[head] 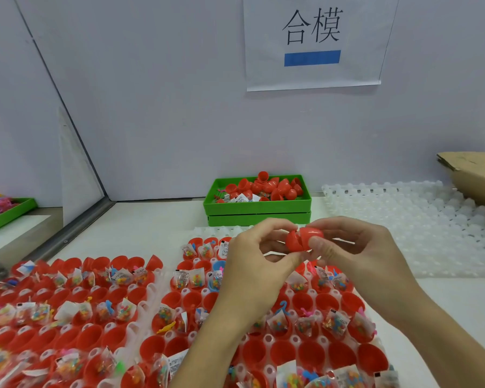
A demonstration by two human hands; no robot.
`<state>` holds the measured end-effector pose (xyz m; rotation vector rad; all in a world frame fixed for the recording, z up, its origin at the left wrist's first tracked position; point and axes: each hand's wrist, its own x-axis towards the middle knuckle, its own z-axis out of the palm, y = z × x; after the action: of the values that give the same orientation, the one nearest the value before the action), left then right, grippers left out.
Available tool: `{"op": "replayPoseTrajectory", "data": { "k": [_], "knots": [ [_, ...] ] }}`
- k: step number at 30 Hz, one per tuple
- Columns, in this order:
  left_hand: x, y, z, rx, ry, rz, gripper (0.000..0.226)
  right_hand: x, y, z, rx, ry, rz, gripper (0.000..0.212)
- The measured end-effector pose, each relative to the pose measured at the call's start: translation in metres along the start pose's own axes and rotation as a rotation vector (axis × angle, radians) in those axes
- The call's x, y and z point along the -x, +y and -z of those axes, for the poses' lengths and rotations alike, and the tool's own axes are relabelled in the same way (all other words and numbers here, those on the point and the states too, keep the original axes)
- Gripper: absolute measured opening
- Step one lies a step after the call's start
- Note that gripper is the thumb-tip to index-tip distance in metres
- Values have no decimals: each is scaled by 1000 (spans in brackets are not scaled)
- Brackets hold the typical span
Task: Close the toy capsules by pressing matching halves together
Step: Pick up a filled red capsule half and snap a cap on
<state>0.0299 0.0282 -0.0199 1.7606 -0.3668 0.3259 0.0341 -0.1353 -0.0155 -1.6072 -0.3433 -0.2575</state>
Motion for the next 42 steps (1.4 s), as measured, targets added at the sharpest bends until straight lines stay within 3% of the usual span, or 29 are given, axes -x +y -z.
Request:
{"op": "replayPoseTrajectory", "data": {
  "k": [12, 42],
  "knots": [
    [0, 2, -3, 24, 61, -28, 33, 2, -10, 0, 74, 19, 46, 25],
    [3, 8, -3, 59, 29, -9, 32, 1, -15, 3, 138, 13, 39, 31]
  ]
}}
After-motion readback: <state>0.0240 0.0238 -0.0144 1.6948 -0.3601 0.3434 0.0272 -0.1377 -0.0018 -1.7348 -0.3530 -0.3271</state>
